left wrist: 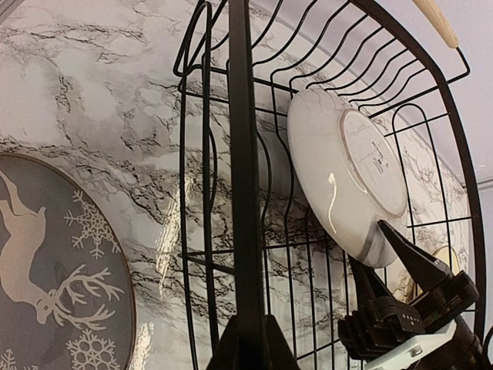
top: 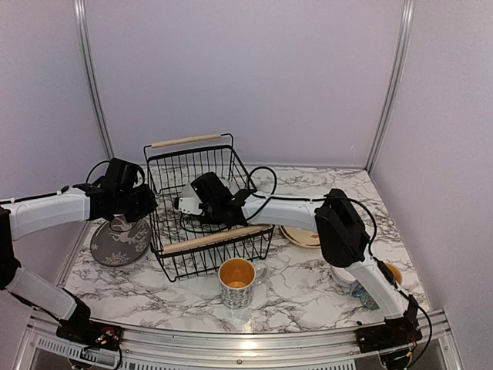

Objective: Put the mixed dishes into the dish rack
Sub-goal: Grab the plate from the dish rack.

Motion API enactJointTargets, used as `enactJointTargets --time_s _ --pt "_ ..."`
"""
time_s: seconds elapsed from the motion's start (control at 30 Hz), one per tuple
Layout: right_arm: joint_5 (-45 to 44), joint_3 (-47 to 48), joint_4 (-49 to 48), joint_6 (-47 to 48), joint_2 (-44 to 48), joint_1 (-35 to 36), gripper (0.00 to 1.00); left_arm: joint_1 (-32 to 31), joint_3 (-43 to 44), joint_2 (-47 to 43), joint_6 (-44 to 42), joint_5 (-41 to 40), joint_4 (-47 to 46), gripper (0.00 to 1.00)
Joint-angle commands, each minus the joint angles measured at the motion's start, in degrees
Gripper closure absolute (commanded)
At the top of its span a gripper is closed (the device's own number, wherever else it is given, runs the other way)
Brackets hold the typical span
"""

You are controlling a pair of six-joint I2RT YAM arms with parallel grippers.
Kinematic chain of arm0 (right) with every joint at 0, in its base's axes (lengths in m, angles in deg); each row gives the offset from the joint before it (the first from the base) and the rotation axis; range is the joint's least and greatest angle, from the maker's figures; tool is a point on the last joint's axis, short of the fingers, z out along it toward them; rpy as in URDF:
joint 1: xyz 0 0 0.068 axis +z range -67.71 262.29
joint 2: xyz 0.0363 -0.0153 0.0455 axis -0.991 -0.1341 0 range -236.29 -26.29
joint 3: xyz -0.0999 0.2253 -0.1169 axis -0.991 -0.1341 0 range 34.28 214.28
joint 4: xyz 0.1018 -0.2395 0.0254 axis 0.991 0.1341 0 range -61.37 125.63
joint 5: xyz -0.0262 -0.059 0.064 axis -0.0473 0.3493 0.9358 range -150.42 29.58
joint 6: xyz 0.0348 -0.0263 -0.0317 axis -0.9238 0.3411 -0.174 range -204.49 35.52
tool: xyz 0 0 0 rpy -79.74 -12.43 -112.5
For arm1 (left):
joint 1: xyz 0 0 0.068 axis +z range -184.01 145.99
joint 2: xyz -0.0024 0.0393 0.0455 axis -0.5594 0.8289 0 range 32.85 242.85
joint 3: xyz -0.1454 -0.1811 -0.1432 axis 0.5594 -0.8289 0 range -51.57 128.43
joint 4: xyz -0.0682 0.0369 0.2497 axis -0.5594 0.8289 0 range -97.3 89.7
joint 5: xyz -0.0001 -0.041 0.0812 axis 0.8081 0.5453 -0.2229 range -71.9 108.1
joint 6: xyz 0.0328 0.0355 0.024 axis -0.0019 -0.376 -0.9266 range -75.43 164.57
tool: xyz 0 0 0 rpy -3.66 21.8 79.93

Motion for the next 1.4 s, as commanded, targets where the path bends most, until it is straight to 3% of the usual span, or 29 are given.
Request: enactJointTargets --time_s 0.0,0.27,0.53,0.67,0.9,1.17,1.37 --pt "-6.84 1.52 -11.22 -0.60 3.19 -2.04 0.66 -2.31 1.11 -0.66 -4.26 5.54 -2.63 1.00" --pt "-8.36 5.86 -10.18 -4.29 0.18 -3.84 1.00 -2.40 0.81 -1.02 -4.34 5.79 -2.93 1.00" --pt "3.34 8.20 2.74 -15.56 2.48 -6.24 1.00 -2.57 0.03 -1.70 -3.82 6.74 -3.85 1.00" --pt "7.40 6.69 4.41 -21.30 6.62 -7.36 1.00 -2.58 -0.76 -1.89 -2.78 7.14 -5.00 1.00" --pt "6.52 3.19 0.41 -28.75 14.05 -7.60 1.00 -3.00 -1.13 -1.59 -2.16 7.35 -6.18 1.00" --pt "-0.42 2.69 -1.92 -36.69 14.05 -7.60 1.00 -4.27 -1.91 -1.32 -0.50 8.18 -7.81 1.00" --pt "-0.04 4.21 -1.80 -39.83 15.04 -7.64 1.00 -4.51 -4.33 -4.40 3.53 3.48 -11.94 1.00"
